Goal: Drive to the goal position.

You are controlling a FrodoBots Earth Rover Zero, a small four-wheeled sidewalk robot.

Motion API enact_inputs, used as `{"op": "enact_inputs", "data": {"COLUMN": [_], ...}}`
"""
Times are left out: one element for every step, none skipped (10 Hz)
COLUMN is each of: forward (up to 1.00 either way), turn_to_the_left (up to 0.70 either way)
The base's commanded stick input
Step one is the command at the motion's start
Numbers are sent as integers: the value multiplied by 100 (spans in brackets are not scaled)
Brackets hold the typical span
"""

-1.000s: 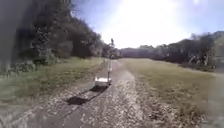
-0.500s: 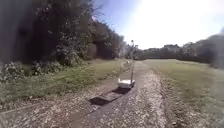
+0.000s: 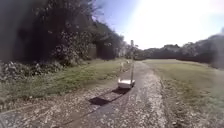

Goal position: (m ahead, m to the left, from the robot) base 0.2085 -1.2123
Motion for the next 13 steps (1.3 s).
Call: {"op": "enact_inputs", "data": {"forward": [70, 70, 70, 70, 70, 70, 70, 60, 50, 50, 50, 50, 50], "turn_to_the_left": [-2, 0, -4, -18, -17, 0, 0, 0, 0, 0, 0, 0, 0]}}
